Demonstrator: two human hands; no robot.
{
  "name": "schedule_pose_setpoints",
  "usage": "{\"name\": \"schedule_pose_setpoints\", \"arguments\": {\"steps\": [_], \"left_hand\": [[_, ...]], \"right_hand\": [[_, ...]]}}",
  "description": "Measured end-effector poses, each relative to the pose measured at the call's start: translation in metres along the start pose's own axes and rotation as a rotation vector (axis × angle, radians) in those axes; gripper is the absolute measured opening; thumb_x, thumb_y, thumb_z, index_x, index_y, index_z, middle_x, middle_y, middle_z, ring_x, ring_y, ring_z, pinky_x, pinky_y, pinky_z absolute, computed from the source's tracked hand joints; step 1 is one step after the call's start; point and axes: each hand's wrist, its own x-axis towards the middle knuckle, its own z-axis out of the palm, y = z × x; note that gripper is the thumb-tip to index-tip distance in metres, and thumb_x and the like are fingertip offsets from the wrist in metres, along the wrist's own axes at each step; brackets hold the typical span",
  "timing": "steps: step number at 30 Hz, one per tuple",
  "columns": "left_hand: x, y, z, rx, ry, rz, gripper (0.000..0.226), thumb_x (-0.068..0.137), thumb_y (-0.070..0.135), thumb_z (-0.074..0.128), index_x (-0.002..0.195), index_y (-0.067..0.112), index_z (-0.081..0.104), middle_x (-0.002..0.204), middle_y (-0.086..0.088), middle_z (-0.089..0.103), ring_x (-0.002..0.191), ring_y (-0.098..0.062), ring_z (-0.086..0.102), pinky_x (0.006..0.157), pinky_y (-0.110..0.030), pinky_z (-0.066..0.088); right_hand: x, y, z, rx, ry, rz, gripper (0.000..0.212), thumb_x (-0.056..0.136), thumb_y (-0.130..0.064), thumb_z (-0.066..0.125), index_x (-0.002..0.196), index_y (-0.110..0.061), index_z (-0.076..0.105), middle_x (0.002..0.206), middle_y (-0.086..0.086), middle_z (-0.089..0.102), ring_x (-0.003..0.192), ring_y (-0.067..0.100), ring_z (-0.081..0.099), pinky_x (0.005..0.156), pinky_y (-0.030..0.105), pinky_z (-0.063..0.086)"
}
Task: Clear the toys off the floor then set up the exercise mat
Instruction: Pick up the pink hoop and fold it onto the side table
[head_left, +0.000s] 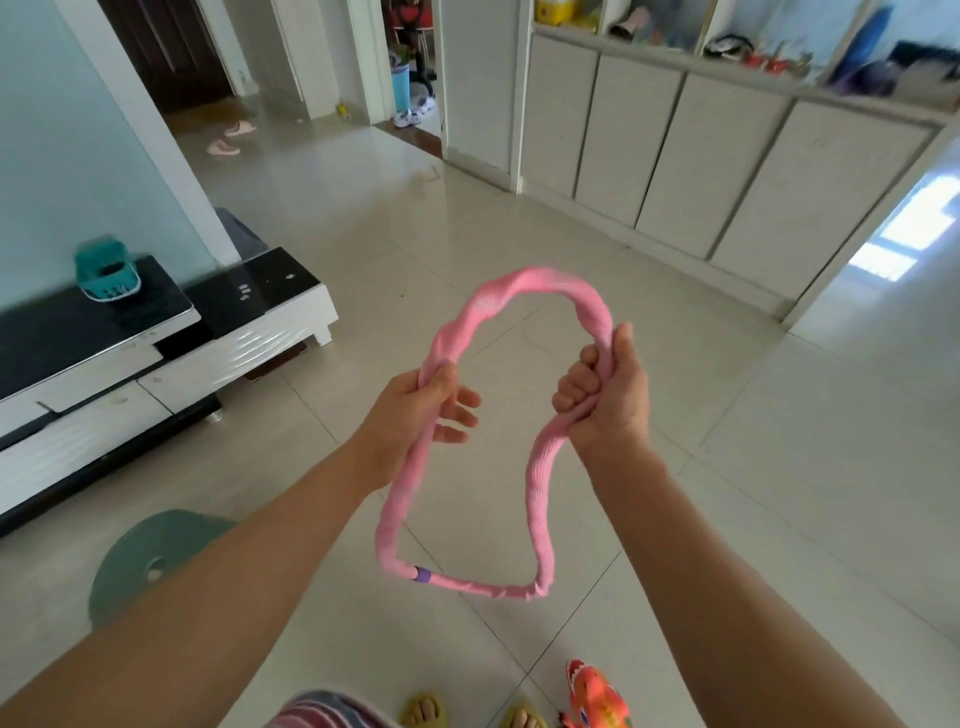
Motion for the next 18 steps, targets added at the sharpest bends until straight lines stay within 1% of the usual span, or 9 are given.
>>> {"name": "schedule_pose_setpoints", "arguments": {"steps": [2, 5, 6, 8, 11, 12, 14, 16, 18], "left_hand": [[0.002, -0.008, 0.007, -0.065, -0.152, -0.038, 0.03, 0.085, 0.038, 0.06, 0.082, 0.008, 0.061, 0.094, -0.008, 0.071, 0.088, -0.021, 0.068, 0.075, -0.034, 0.057], [0.004, -0.019, 0.019, -0.133, -0.341, -0.1, 0.072, 0.054, 0.062, 0.077, 0.1, 0.009, 0.061, 0.099, -0.01, 0.07, 0.094, -0.02, 0.068, 0.079, -0.031, 0.056], [0.004, -0.021, 0.022, -0.144, -0.39, -0.108, 0.079, 0.051, 0.064, 0.077, 0.106, 0.01, 0.061, 0.103, -0.012, 0.07, 0.098, -0.022, 0.067, 0.081, -0.03, 0.055], [0.004, -0.019, 0.025, -0.128, -0.457, -0.112, 0.077, 0.055, 0.061, 0.076, 0.11, 0.009, 0.061, 0.102, -0.013, 0.071, 0.104, -0.025, 0.065, 0.087, -0.034, 0.053], [0.002, -0.019, 0.028, -0.021, -0.523, -0.067, 0.068, 0.052, 0.055, 0.08, 0.1, 0.009, 0.065, 0.079, -0.001, 0.069, 0.084, -0.017, 0.066, 0.086, -0.031, 0.051], [0.001, -0.022, 0.03, 0.008, -0.514, -0.044, 0.055, 0.053, 0.049, 0.081, 0.092, 0.013, 0.068, 0.071, 0.003, 0.065, 0.075, -0.014, 0.063, 0.083, -0.029, 0.051], [-0.001, -0.024, 0.038, 0.006, -0.395, 0.008, 0.016, 0.063, 0.034, 0.075, 0.064, 0.021, 0.066, 0.056, 0.004, 0.057, 0.059, -0.012, 0.054, 0.082, -0.036, 0.047], [0.001, -0.023, 0.045, -0.043, -0.281, 0.029, 0.028, 0.072, 0.026, 0.067, 0.049, 0.018, 0.055, 0.049, 0.001, 0.048, 0.051, -0.014, 0.046, 0.079, -0.04, 0.045], [0.002, -0.018, 0.052, -0.119, -0.236, 0.035, 0.032, 0.074, 0.026, 0.063, 0.051, 0.012, 0.048, 0.045, 0.001, 0.044, 0.047, -0.014, 0.042, 0.072, -0.036, 0.046]], "right_hand": [[-0.006, -0.017, 0.014, 0.105, -0.04, -0.013, 0.051, 0.094, -0.05, 0.037, 0.055, -0.018, 0.037, 0.033, -0.008, 0.024, 0.029, 0.007, 0.021, 0.035, 0.011, 0.018], [-0.017, -0.034, 0.034, 0.177, -0.129, -0.019, 0.053, 0.093, -0.051, 0.038, 0.052, -0.018, 0.04, 0.032, -0.008, 0.023, 0.029, 0.007, 0.021, 0.034, 0.012, 0.019], [-0.019, -0.036, 0.039, 0.175, -0.155, -0.018, 0.054, 0.093, -0.051, 0.038, 0.051, -0.018, 0.04, 0.032, -0.008, 0.023, 0.028, 0.007, 0.021, 0.033, 0.012, 0.018], [-0.022, -0.038, 0.045, 0.148, -0.184, -0.033, 0.055, 0.093, -0.051, 0.038, 0.049, -0.018, 0.041, 0.032, -0.008, 0.023, 0.028, 0.007, 0.02, 0.033, 0.013, 0.017], [-0.023, -0.038, 0.044, 0.149, -0.13, -0.03, 0.057, 0.092, -0.049, 0.04, 0.044, -0.018, 0.042, 0.031, -0.008, 0.022, 0.028, 0.007, 0.019, 0.033, 0.013, 0.017], [-0.023, -0.038, 0.043, 0.153, -0.11, -0.03, 0.057, 0.092, -0.049, 0.04, 0.044, -0.018, 0.042, 0.031, -0.008, 0.022, 0.028, 0.008, 0.019, 0.033, 0.013, 0.017], [-0.023, -0.038, 0.042, 0.133, -0.086, -0.049, 0.055, 0.092, -0.048, 0.041, 0.046, -0.018, 0.041, 0.032, -0.008, 0.023, 0.029, 0.008, 0.02, 0.034, 0.014, 0.019], [-0.022, -0.039, 0.044, 0.068, -0.088, -0.091, 0.051, 0.092, -0.049, 0.042, 0.052, -0.018, 0.042, 0.033, -0.008, 0.027, 0.031, 0.008, 0.024, 0.035, 0.015, 0.024], [-0.021, -0.043, 0.047, 0.008, -0.144, -0.122, 0.047, 0.093, -0.048, 0.042, 0.059, -0.017, 0.048, 0.038, -0.005, 0.038, 0.037, 0.009, 0.034, 0.043, 0.019, 0.033]]}}
